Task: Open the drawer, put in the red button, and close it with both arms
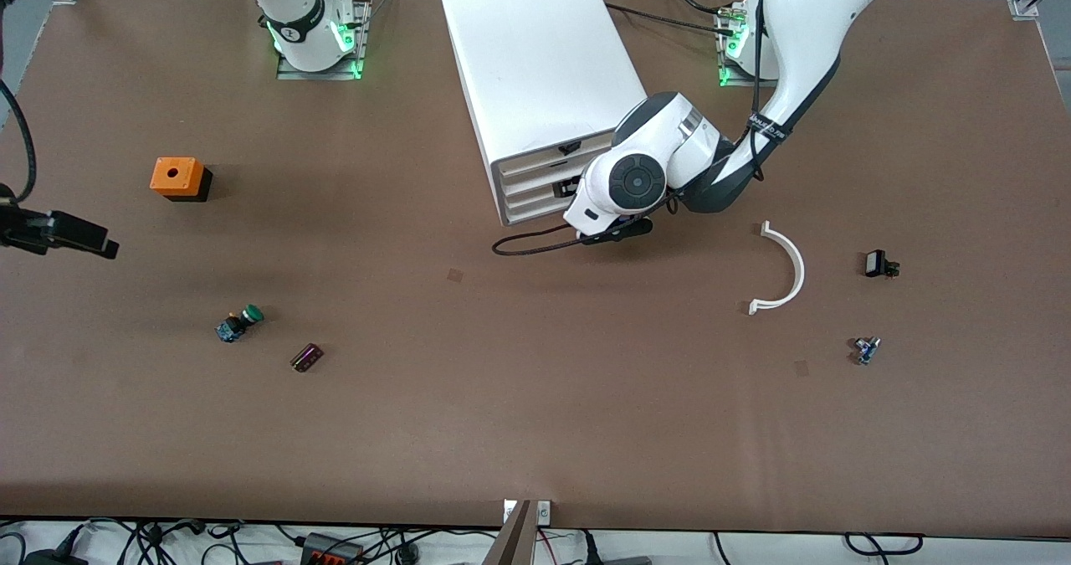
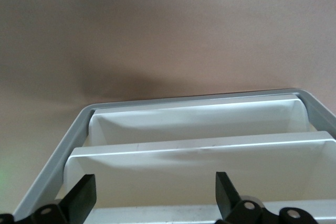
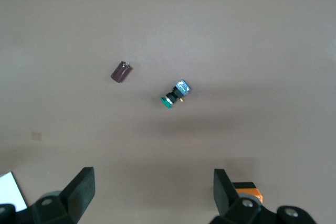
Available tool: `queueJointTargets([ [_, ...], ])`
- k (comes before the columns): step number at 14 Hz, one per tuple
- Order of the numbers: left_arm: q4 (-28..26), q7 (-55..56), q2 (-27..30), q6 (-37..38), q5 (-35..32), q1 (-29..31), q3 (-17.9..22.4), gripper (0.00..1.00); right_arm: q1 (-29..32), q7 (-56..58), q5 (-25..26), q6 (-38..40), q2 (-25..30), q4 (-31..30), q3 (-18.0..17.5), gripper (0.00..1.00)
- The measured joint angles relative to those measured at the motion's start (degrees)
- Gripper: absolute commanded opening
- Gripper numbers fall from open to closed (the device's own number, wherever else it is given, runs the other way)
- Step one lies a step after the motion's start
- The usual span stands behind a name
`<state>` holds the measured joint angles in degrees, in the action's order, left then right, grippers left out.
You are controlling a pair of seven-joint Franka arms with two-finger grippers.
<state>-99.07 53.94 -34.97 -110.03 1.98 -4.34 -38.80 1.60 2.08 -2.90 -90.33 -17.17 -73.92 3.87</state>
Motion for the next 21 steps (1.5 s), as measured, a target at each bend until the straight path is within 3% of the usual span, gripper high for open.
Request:
queueJointTargets([
  [6,1.6,0.0,0.2,2.0,0.2,1.3,0.0,1.0,-0.1,0.0,1.7,-2.8,9.7,-13.7,-0.9,1.0],
  [8,5.3,-0.4,0.7,5.2,-0.7,3.6,0.1,1.0,-0.1,0.0,2.1,-5.6,14.4,-20.6,-0.9,1.0],
  [10,9.5,-2.8,1.2,10.1,-5.7,6.4,0.1,1.0,-0.1,0.0,2.3,-6.4,18.1,-25.2,-0.9,1.0],
  [14,14.0,-17.5,2.4,14.5,-13.7,14.1,0.1,1.0,-0.2,0.0,3.6,-7.3,20.2,-27.6,-1.5,1.0],
  [18,15.6,-36.5,6.7,16.1,-15.1,22.9,0.1,1.0,-0.2,0.0,4.1,-7.2,20.2,-27.9,-1.9,1.0],
  [21,16.1,-47.5,12.1,18.6,-15.1,25.2,1.8,1.0,-0.2,0.0,4.1,-7.2,20.2,-28.2,-1.9,1.0],
])
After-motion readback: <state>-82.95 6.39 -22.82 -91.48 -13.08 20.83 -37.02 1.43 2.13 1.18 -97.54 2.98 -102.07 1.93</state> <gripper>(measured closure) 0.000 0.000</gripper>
